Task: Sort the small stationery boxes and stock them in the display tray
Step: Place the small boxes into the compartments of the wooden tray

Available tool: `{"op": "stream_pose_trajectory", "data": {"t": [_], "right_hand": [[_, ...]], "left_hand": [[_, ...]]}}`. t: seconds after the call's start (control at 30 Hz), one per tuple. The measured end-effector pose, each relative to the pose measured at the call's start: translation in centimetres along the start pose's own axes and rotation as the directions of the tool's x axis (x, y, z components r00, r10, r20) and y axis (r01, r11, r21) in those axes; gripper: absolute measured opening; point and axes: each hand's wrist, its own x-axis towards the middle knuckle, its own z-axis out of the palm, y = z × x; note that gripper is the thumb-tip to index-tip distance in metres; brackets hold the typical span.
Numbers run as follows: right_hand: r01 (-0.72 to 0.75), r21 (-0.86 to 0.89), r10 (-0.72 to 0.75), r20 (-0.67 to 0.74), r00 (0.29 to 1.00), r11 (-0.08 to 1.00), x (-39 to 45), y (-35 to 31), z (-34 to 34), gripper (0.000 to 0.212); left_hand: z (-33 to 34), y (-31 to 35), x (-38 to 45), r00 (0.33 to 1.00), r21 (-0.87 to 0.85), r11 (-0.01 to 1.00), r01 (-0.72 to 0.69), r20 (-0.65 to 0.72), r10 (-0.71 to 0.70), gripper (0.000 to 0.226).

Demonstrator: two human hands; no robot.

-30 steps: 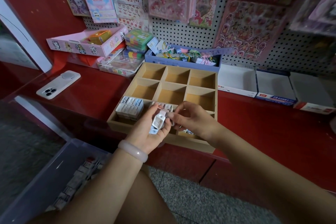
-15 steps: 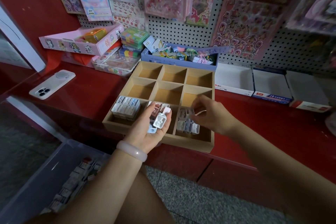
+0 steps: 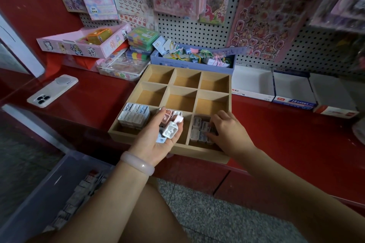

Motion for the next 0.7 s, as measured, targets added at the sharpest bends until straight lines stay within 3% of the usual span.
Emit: {"op": "stream_pose_trajectory", "data": {"t": [0.23, 0.57, 0.63, 0.7], "right_hand": [[-0.071, -0.009, 0.071, -0.012, 0.997, 0.997, 0.6, -0.6, 0.5, 0.028], [-0.114, 0.002, 0.114, 0.004, 0.994, 0.994, 0.9, -0.7, 0.0, 0.032], [-0.066, 0.090, 0.073, -0.068, 0.995, 0.994, 1.0, -0.9, -0.9, 0.026], [0.063, 0.297, -0.031, -0.111, 0.993, 0.953, 1.4, -1.7, -2.1, 0.021]], "left_hand": [[-0.1, 0.0, -0.2, 1.000, 0.016, 1.000, 0.007, 0.018, -0.007, 0.013], [-0.3, 0.1, -0.4, 0.999, 0.032, 0.999, 0.017, 0.029, -0.018, 0.015], [-0.4, 0.1, -0.3, 0.999, 0.037, 0.999, 0.024, 0.038, -0.025, 0.017], [-0.5, 0.1, -0.2, 0.999, 0.058, 0.998, 0.014, 0.050, -0.017, 0.016]]}}
